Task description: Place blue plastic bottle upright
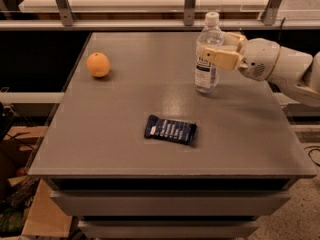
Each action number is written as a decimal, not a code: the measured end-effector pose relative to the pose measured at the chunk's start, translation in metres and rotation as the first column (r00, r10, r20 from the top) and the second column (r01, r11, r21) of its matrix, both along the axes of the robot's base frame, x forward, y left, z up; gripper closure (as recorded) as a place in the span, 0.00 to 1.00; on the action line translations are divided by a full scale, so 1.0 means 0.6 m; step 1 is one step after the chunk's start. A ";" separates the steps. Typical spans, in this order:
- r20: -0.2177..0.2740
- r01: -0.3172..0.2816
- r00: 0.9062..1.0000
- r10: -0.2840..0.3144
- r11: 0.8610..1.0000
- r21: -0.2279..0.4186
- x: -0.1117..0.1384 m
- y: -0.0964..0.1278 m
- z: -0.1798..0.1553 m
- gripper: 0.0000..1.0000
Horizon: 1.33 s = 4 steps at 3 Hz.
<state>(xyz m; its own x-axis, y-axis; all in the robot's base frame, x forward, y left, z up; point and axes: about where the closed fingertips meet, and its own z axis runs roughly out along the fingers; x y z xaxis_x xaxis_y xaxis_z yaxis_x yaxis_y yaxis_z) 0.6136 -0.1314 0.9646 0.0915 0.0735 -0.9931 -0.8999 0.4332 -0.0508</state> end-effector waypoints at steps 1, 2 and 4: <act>-0.002 -0.009 1.000 0.009 1.000 0.019 -0.001 0.008 -0.006 0.00; -0.001 -0.010 1.000 0.010 1.000 0.017 -0.002 0.009 -0.006 0.00; 0.038 0.019 0.999 -0.019 1.000 -0.001 -0.007 -0.018 0.025 0.00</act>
Offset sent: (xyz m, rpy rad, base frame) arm -0.0022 0.0029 -0.0071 0.0292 0.0012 0.0056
